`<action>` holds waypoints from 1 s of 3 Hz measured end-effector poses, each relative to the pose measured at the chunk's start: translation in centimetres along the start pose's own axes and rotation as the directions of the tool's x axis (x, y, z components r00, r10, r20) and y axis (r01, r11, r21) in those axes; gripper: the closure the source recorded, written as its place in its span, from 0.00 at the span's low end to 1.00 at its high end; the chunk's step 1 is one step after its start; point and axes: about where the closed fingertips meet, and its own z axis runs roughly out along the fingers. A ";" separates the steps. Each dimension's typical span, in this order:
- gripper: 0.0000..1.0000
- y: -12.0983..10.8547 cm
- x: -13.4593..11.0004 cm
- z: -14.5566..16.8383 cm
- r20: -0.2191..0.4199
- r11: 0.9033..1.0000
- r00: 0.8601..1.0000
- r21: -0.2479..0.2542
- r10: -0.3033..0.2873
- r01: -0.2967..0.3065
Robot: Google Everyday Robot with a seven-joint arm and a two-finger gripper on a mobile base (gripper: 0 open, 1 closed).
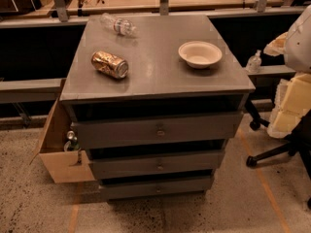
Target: Move paper bowl near water bottle
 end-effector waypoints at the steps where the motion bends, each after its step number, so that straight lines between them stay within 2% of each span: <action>1: 0.00 0.0 0.0 0.0 0.000 1.000 1.000 0.000 0.000 0.000; 2: 0.00 -0.9 -0.7 0.4 0.023 0.998 1.000 0.055 0.013 -0.014; 3: 0.00 -1.8 -0.9 2.2 0.066 0.992 0.998 0.124 -0.021 0.013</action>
Offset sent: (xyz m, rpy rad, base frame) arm 0.0319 0.0122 -0.0064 0.0374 -0.1432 -0.0534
